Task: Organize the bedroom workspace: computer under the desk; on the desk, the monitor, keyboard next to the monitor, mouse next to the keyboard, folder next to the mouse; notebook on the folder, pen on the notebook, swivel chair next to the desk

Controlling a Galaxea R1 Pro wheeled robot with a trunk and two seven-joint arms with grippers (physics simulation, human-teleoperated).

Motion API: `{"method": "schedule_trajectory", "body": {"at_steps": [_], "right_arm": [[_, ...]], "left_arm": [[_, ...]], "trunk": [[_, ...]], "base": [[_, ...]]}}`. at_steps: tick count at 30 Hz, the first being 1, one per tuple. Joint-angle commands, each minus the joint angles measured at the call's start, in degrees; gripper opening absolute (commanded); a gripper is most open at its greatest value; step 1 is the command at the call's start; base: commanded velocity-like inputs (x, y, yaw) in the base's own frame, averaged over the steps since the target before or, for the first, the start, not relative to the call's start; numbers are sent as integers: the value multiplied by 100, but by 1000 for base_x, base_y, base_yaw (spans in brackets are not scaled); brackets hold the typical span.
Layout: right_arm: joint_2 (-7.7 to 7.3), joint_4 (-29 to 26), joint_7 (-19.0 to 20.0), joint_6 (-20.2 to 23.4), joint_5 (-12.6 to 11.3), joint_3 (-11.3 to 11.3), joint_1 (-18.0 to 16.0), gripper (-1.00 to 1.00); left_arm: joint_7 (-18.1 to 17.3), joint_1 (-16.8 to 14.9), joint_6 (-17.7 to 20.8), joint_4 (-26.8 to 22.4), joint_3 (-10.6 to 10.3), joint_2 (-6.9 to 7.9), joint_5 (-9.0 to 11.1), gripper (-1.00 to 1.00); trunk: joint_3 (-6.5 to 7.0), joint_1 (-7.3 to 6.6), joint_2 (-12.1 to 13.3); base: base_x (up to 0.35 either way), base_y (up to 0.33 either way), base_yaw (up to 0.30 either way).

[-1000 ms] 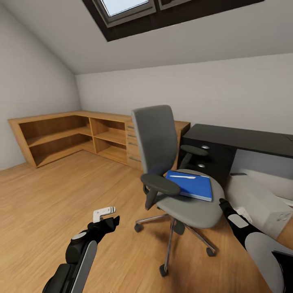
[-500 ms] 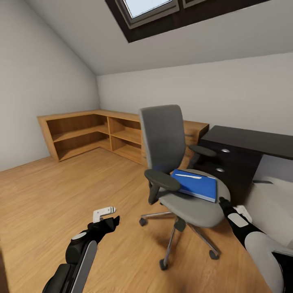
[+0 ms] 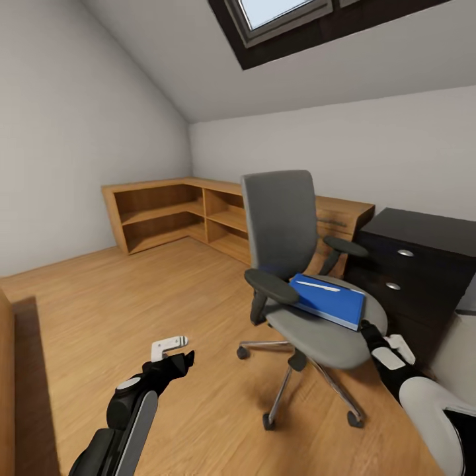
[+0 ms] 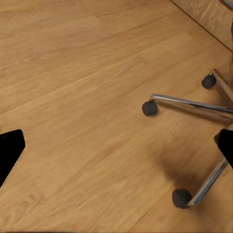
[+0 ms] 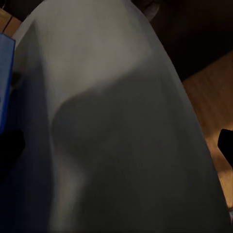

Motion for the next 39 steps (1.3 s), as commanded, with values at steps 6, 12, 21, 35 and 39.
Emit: {"method": "schedule_trajectory", "body": {"at_steps": [6, 12, 21, 35, 39], "right_arm": [[47, 85, -1, 313, -91, 91, 2, 100], [47, 85, -1, 314, -91, 91, 2, 100], [47, 85, -1, 326, -91, 96, 2, 100], [80, 85, 8, 322, -91, 85, 2, 100], [81, 85, 7, 325, -92, 85, 2, 100]], "left_arm": [[53, -7, 18, -3, -6, -1, 59, 100], [53, -9, 18, -3, -12, -1, 59, 100], [53, -9, 18, 6, -12, -1, 59, 100], [53, -9, 18, 6, -18, -1, 59, 100], [53, -7, 18, 6, -20, -1, 59, 100]], "trunk": [[-6, 0, -1], [-6, 0, -1], [-6, 0, -1], [-6, 0, -1], [-6, 0, -1]], "base": [[0, 0, 272], [0, 0, 271], [0, 0, 89], [-230, 0, 0], [-126, 0, 0]]}}
